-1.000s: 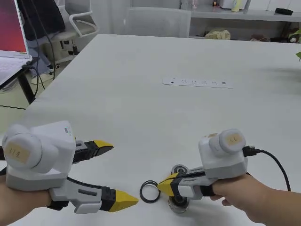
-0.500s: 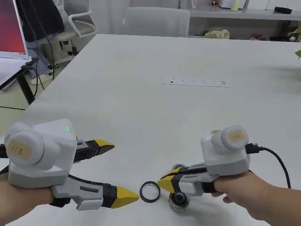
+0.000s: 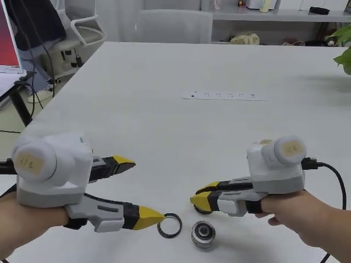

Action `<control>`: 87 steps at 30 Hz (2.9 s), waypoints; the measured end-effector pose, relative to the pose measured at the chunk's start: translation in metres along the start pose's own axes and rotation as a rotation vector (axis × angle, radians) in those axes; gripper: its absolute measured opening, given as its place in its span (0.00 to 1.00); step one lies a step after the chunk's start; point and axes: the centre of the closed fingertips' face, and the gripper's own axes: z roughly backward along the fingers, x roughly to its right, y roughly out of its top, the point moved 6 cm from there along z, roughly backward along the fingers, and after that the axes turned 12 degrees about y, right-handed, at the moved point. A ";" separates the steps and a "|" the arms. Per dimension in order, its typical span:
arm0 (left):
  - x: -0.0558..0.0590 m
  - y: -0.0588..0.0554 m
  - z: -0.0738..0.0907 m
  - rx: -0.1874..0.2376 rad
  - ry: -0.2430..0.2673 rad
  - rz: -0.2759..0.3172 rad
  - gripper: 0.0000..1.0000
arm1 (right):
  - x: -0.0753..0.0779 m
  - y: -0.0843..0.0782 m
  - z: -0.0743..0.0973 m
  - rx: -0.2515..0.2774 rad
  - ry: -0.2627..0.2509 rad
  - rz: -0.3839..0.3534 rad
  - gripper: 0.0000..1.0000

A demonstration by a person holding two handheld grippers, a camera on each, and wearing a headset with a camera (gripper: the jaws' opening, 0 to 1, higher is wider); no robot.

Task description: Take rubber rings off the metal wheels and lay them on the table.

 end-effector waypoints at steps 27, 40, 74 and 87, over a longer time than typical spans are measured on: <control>0.005 0.011 -0.056 -0.029 -0.087 0.022 0.62 | 0.023 -0.017 0.032 -0.069 -0.085 0.079 0.17; 0.019 0.000 -0.083 -0.086 -0.142 0.020 0.52 | 0.023 -0.032 0.021 -0.126 -0.052 0.099 0.18; 0.043 -0.009 -0.115 -0.129 -0.215 -0.020 0.17 | 0.028 -0.040 0.014 -0.125 -0.037 0.131 0.11; 0.045 -0.009 -0.119 -0.109 -0.167 -0.120 0.10 | 0.027 -0.040 0.014 -0.128 -0.039 0.158 0.10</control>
